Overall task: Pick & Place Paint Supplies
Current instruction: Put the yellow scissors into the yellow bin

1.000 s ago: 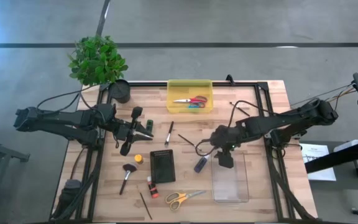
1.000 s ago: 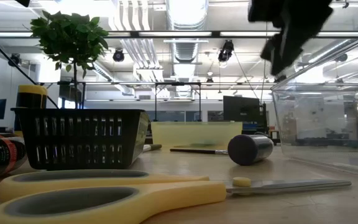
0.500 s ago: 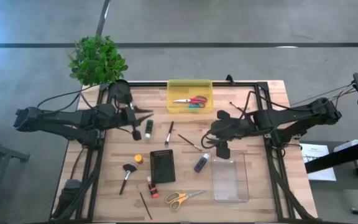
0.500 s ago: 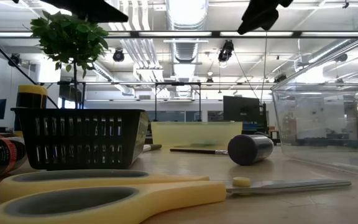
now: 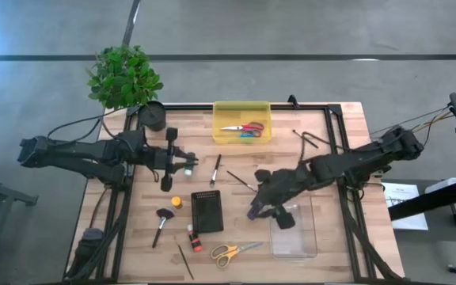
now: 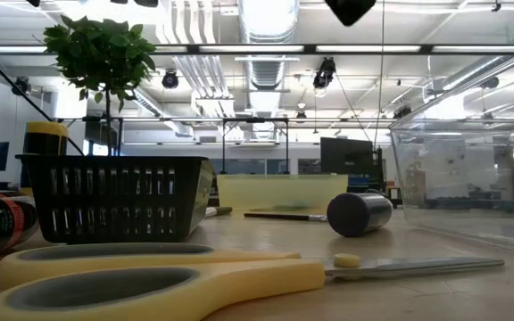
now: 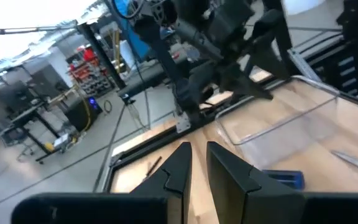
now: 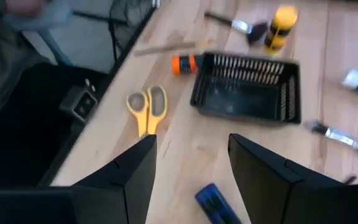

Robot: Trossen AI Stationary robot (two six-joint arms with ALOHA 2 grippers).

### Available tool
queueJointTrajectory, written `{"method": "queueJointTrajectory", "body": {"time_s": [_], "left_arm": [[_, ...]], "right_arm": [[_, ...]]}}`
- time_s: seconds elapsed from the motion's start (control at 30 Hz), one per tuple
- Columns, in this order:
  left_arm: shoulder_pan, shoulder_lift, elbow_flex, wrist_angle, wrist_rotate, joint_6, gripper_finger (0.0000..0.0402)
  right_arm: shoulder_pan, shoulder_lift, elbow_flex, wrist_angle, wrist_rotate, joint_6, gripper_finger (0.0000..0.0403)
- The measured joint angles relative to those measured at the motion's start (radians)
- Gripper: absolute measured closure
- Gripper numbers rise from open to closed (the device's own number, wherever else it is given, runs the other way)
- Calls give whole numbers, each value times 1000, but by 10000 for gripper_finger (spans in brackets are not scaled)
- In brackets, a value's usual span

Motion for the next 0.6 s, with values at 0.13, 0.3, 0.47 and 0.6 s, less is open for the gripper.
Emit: {"method": "queueJointTrajectory", "body": {"time_s": [0.13,0.3,0.47,0.6], "left_arm": [[-1,18,1,14,132,-15,344],[-35,41,18,13,338,-171,344],[-206,132,23,-1,299,-217,344],[-399,258,86,-38,100,-210,344]], "right_arm": [[16,41,50,-19,9,7,205],[31,49,134,-187,214,33,205],[34,14,179,-326,484,89,205],[35,-37,180,-352,542,143,205]]}}
